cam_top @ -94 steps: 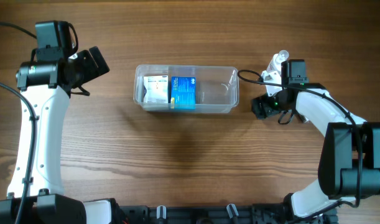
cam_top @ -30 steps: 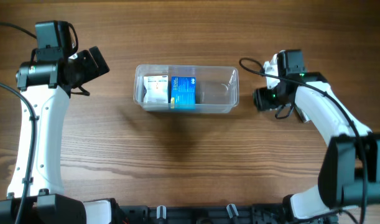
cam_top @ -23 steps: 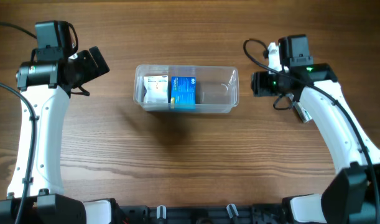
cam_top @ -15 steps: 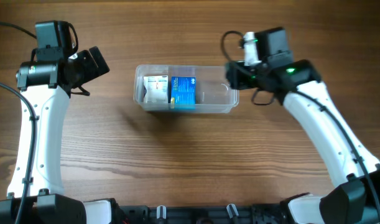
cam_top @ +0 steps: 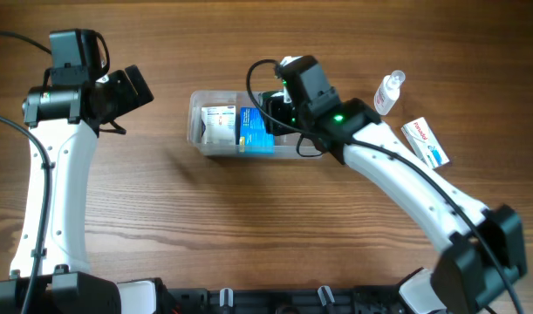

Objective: Pack container
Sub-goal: 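Lower the tin into the container and open the right gripper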

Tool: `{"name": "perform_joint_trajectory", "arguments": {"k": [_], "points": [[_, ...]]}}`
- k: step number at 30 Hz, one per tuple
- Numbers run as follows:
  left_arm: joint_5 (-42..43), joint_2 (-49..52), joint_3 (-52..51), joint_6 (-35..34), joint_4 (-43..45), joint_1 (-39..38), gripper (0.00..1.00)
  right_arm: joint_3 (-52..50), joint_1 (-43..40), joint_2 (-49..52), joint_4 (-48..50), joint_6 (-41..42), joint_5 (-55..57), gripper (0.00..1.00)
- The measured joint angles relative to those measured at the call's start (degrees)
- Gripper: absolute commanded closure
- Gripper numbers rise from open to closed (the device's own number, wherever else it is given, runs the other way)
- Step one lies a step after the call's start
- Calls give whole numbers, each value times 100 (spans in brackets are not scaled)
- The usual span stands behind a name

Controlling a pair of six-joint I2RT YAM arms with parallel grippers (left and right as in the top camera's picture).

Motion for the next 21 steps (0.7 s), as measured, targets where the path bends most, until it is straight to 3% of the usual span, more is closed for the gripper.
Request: {"name": "perform_joint_trajectory", "arguments": {"k": [21], "points": [[0, 0, 0, -2, 0, 0, 0, 0, 4, 986, -212, 192, 789, 49]]}}
